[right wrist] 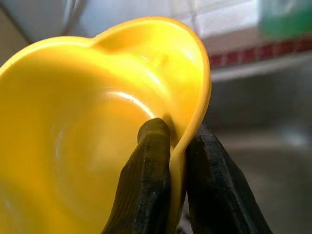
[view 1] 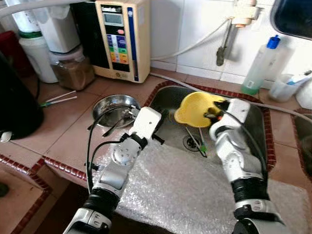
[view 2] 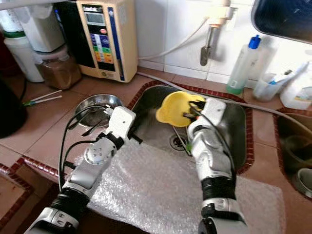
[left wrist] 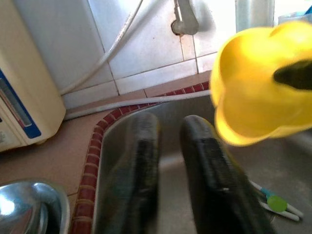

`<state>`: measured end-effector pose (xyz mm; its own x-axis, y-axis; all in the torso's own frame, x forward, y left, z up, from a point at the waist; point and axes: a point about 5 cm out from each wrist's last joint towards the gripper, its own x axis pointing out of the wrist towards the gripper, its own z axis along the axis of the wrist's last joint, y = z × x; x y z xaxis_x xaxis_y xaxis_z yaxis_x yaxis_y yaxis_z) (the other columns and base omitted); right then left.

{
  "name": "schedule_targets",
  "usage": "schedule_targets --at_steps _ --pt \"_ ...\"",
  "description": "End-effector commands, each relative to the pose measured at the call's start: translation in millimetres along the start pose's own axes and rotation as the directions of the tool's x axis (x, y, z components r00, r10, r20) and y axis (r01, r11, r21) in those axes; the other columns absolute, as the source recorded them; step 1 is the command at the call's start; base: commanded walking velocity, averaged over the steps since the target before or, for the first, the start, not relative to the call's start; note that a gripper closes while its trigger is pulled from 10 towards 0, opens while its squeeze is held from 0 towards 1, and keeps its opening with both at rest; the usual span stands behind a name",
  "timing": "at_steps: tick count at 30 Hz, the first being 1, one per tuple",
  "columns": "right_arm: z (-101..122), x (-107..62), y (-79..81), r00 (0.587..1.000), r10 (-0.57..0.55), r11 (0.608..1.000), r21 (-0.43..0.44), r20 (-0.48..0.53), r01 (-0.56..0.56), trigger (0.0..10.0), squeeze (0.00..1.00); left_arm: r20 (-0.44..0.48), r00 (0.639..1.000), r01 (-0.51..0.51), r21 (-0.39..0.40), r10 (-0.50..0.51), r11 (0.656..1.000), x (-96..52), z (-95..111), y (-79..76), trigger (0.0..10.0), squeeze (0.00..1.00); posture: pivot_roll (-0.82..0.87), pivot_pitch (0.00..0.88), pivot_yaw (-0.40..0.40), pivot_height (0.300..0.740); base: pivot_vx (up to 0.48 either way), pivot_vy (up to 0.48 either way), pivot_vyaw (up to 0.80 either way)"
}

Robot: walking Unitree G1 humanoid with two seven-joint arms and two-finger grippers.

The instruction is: Kitchen organization

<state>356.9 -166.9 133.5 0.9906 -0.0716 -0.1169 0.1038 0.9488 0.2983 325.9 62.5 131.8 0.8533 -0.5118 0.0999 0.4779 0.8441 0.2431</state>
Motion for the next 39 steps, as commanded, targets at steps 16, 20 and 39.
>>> schedule_targets --at_steps 16,20,39 --pt "-16 -3.0 -24.4 0.991 -0.109 0.809 -0.574 0.072 0.13 0.0 0.0 -0.077 0.99 0.112 -0.064 -0.116 0.992 -19.6 -12 1.9 10.0 1.0 0.08 0.0 0.03 0.74 0.0 0.0 0.0" --pt "-21 -3.6 -34.8 0.983 -0.17 0.749 -0.639 0.07 0.175 0.0 0.0 -0.079 0.978 0.194 -0.021 -0.195 0.981 -24.2 -12 -5.4 10.0 1.0 0.09 0.0 0.033 0.74 0.0 0.0 0.0" --pt "-12 -5.5 -41.2 0.96 -0.217 0.78 -0.56 0.178 0.28 10.0 1.0 -0.15 0.982 0.11 -0.049 -0.116 0.993 -24.4 -18 4.7 10.0 1.0 0.08 0.0 0.034 0.74 0.0 0.0 0.0"
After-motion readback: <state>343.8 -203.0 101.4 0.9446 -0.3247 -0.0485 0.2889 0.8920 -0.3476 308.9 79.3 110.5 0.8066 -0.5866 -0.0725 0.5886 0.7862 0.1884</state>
